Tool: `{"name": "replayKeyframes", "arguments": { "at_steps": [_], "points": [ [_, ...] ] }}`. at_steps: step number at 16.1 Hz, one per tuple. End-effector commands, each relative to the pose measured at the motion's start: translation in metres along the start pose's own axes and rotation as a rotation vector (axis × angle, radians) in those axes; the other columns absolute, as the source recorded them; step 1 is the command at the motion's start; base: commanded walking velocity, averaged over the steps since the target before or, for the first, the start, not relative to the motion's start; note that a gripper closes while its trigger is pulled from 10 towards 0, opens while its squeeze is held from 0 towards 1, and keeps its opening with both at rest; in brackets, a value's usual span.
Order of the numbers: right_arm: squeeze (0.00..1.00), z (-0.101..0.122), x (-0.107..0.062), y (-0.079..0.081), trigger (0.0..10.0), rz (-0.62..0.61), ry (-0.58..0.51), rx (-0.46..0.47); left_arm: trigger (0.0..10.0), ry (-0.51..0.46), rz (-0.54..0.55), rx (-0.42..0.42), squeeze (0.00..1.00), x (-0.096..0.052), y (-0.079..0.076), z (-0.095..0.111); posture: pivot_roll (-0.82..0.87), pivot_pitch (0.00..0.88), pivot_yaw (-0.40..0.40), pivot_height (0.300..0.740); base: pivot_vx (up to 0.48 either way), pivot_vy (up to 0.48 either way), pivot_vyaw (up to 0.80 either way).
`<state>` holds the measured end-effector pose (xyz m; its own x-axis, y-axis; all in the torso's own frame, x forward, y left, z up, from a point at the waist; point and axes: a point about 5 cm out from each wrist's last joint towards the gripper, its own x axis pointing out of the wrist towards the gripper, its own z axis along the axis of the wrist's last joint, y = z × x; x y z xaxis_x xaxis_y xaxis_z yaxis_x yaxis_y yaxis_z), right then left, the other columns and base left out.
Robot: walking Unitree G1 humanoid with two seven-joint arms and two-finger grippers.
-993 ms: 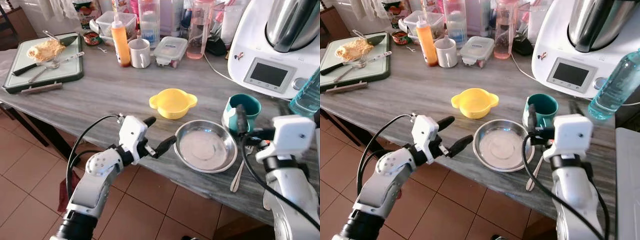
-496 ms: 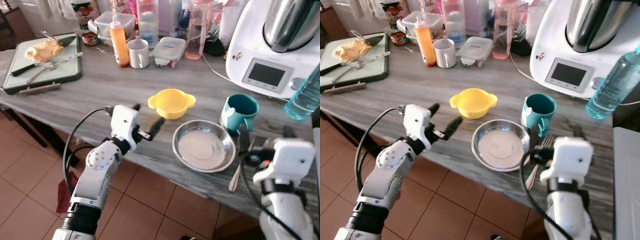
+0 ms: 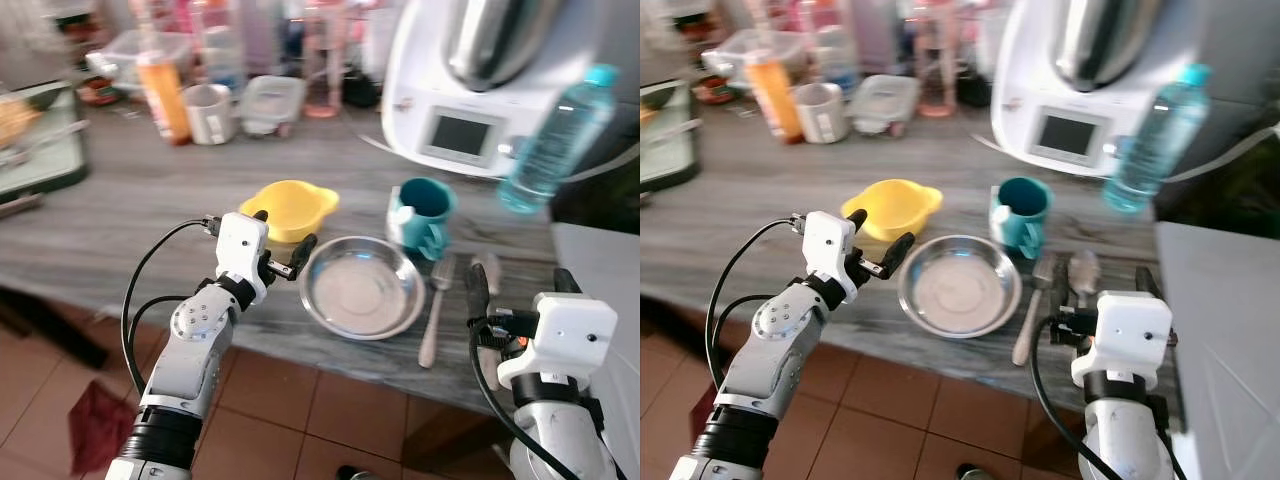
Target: Setting the table
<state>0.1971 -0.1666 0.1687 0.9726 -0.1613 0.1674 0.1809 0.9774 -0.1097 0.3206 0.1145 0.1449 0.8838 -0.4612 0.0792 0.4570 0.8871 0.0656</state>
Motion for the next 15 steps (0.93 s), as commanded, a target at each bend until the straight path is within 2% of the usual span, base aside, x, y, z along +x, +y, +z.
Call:
{"name": "replayKeyframes", "arguments": {
  "at_steps": [1, 6, 11, 15],
  "points": [
    [0.00, 0.002, -0.002, 0.000, 10.0, -0.002, -0.006, -0.003, 10.0, 0.014, 0.019, 0.012, 0.00, 0.000, 0.004, -0.002, 0.01, 0.114, -0.002, 0.740, 0.000, 0.000, -0.77],
    [0.00, 0.001, -0.001, 0.001, 10.0, 0.000, -0.007, -0.005, 10.0, 0.014, 0.071, 0.060, 0.00, 0.000, 0.009, -0.002, 0.02, 0.110, -0.006, 0.740, 0.000, 0.000, -0.77],
    [0.00, 0.001, 0.001, 0.002, 10.0, 0.017, -0.010, -0.013, 10.0, 0.019, 0.118, 0.058, 0.00, -0.001, 0.013, -0.002, 0.02, 0.106, -0.024, 0.740, 0.000, 0.000, -0.77],
    [0.00, 0.002, 0.002, 0.001, 10.0, 0.019, -0.024, -0.015, 10.0, -0.018, 0.137, 0.078, 0.00, 0.000, 0.015, 0.004, 0.02, 0.104, -0.025, 0.740, 0.000, 0.000, -0.15]
  ]
}}
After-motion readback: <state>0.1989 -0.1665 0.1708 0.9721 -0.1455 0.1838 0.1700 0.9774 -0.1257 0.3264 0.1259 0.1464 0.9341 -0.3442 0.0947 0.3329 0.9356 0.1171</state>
